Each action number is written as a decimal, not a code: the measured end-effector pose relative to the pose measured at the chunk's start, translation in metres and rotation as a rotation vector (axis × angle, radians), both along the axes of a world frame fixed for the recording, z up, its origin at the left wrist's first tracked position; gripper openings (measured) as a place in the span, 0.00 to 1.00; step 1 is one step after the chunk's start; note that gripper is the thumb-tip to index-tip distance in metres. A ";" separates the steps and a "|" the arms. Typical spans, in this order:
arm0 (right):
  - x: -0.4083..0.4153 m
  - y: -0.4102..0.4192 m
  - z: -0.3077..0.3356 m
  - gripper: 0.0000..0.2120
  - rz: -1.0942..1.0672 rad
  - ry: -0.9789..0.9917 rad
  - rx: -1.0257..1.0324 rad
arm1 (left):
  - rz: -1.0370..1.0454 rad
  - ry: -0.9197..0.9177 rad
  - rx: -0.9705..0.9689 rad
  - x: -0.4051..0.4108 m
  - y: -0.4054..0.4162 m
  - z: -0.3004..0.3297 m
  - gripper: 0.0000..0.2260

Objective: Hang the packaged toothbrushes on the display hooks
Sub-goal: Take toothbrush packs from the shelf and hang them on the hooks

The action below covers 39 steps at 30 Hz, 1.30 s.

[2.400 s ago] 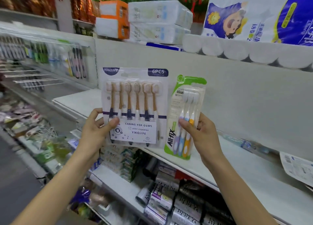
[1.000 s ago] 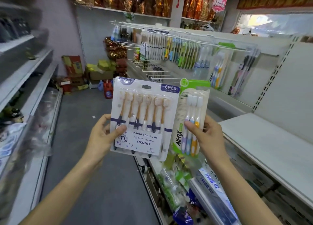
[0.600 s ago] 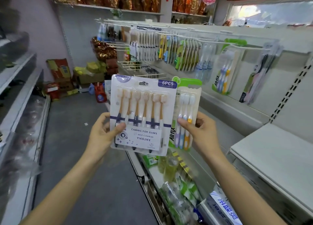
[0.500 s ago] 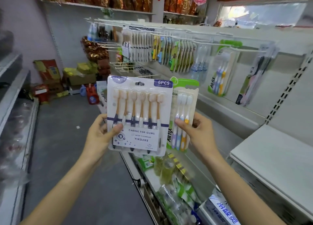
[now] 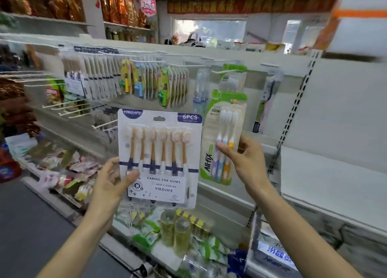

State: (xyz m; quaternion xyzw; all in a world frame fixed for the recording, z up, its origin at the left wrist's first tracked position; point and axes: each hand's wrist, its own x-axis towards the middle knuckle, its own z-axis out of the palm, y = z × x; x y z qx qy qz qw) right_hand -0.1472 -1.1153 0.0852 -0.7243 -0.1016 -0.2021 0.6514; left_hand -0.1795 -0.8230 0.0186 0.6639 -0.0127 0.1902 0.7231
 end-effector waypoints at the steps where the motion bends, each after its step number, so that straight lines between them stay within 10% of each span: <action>1: 0.000 0.003 0.005 0.07 -0.045 -0.005 -0.009 | -0.034 -0.001 0.004 0.007 0.006 0.002 0.13; 39: 0.078 0.064 0.045 0.12 -0.225 -0.046 -0.014 | -0.279 0.103 0.017 0.091 0.061 0.000 0.14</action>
